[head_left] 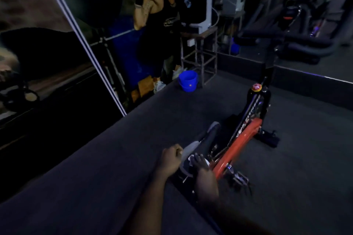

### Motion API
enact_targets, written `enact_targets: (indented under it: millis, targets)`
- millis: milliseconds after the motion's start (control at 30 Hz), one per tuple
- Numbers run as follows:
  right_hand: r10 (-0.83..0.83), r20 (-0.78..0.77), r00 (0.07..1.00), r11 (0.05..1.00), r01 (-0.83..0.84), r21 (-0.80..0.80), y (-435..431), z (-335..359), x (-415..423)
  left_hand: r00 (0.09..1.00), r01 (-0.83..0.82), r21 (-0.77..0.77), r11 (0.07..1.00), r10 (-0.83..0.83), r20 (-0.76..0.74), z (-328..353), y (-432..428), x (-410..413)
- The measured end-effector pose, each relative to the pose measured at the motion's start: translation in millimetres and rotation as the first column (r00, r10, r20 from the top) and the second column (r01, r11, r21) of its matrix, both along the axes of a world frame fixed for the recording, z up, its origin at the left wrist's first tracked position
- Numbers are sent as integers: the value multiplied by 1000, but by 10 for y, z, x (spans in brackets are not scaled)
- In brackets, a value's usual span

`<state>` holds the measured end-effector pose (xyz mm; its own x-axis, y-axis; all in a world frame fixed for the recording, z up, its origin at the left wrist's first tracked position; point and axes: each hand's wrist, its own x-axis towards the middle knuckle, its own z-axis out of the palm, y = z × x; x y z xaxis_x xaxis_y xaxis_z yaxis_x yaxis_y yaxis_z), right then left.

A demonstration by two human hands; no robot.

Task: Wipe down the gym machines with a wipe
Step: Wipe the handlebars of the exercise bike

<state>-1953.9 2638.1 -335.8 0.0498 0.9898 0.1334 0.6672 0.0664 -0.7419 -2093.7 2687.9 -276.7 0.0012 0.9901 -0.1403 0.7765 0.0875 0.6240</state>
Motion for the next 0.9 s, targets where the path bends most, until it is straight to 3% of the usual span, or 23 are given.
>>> enact_targets:
  millis: [33,133,200,300,500,667,800,900]
  targets:
    - [17,13,1000,1000,-17,-9,-111,-197,-121,999,43,-10,999,-43,-21,-52,33,-93]
    - [-18,259,966,996,-5,89,-236,-329,-281,986,168,-28,985,-168,-7,-183,143,-220]
    - [-50,298,953,992,13,123,-59,-254,-208,963,268,-50,962,-268,-4,-172,181,-195]
    - [-157,164,974,986,163,-23,265,-125,-206,929,353,-52,934,-357,-99,-203,290,-192]
    - [-174,252,952,979,195,-60,-154,-289,-670,884,432,45,901,-413,-221,-310,598,-206]
    - [-307,32,951,931,307,-197,574,-118,-331,893,440,115,890,-421,-160,-414,717,-254]
    - [-437,153,886,878,457,-143,192,23,-808,907,421,41,906,-422,16,-480,790,-250]
    - [-432,95,897,879,443,-176,412,3,-694,886,461,-86,883,-463,-4,-431,906,-261]
